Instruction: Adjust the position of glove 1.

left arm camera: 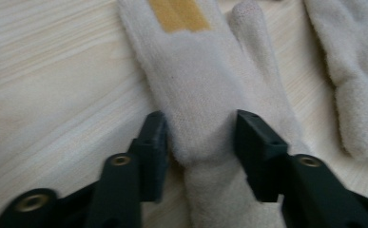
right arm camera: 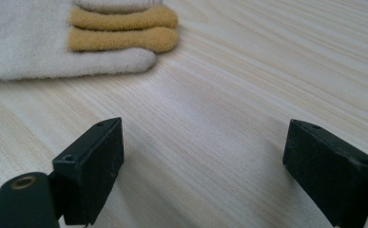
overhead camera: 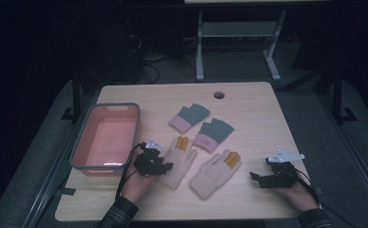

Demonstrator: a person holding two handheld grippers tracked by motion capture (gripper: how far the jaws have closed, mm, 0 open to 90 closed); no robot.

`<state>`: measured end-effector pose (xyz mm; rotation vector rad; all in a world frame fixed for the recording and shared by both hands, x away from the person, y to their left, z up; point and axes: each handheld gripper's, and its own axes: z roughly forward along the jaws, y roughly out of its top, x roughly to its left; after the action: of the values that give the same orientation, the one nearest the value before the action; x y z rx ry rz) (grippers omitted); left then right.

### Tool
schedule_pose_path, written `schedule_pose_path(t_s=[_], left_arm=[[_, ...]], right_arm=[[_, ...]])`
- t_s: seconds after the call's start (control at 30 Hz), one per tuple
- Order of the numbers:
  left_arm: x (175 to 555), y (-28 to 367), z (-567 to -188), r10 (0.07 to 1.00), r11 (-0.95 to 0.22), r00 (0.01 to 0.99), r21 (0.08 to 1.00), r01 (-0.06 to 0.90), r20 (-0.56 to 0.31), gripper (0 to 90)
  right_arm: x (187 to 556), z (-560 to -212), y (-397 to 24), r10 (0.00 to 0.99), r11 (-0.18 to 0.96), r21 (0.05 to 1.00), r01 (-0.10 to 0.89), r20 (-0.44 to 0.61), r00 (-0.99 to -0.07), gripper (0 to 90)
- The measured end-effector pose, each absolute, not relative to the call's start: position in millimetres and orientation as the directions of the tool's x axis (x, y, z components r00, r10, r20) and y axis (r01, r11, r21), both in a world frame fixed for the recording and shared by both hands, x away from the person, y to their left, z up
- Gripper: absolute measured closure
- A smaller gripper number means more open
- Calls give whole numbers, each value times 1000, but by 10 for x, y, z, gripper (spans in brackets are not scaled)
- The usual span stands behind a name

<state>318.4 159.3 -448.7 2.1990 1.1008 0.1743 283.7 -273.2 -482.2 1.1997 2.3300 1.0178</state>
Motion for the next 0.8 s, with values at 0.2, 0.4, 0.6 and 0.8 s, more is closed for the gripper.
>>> schedule_pose_path(t_s=[0.2,0.4,0.6,0.8], left_arm=[[3171,1631,-4400,731,-423,663,655,626,-162,800],[3165,1649,-4274,701,-416,692,689,594,-174,837],[3179,1628,-4171,669,-435,728,715,547,-150,845],[3212,1588,-4114,658,-437,739,727,529,-142,848]], right_arm=[[2837,-4822,-2732,806,391,722,571,32,-592,129],[2837,-4822,-2732,806,391,722,571,32,-591,129],[2835,-4745,-2684,783,409,710,574,49,-620,285],[2767,-4579,-2468,721,410,744,528,91,-687,682]])
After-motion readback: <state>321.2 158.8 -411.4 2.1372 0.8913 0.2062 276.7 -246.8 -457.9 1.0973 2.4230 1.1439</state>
